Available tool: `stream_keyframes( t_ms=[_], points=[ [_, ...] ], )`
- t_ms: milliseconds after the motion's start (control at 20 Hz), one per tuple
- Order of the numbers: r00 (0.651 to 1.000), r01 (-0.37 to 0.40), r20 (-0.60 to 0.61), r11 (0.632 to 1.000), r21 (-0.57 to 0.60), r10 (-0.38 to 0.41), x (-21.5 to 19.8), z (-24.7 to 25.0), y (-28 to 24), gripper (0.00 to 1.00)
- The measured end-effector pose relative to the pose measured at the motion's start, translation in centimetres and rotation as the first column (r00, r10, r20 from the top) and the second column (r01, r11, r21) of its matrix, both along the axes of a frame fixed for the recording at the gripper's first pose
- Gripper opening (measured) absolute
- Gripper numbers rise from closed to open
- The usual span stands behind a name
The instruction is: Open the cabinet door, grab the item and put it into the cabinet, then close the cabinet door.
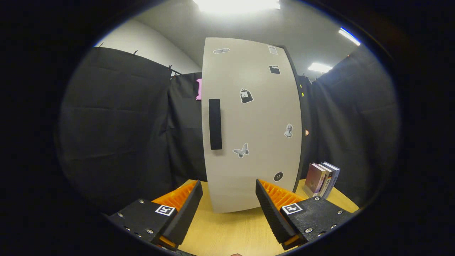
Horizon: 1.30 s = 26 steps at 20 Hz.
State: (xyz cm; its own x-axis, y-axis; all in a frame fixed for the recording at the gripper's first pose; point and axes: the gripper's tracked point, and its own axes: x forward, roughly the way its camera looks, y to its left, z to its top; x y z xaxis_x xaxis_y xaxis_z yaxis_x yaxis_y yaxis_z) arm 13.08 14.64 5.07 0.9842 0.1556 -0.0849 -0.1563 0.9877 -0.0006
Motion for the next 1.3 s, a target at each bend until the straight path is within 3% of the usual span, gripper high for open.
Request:
stream_keyframes(
  t_ms=[400, 1300],
  points=[
    [0.999, 0.025, -0.022, 0.999, 0.042, -0.024, -2.6, -1.9, -1.3, 0.93],
    [0.999, 0.037, -0.006, 0.998, 0.054, -0.036, -3.7, -1.8, -2.9, 0.93]
  ],
)
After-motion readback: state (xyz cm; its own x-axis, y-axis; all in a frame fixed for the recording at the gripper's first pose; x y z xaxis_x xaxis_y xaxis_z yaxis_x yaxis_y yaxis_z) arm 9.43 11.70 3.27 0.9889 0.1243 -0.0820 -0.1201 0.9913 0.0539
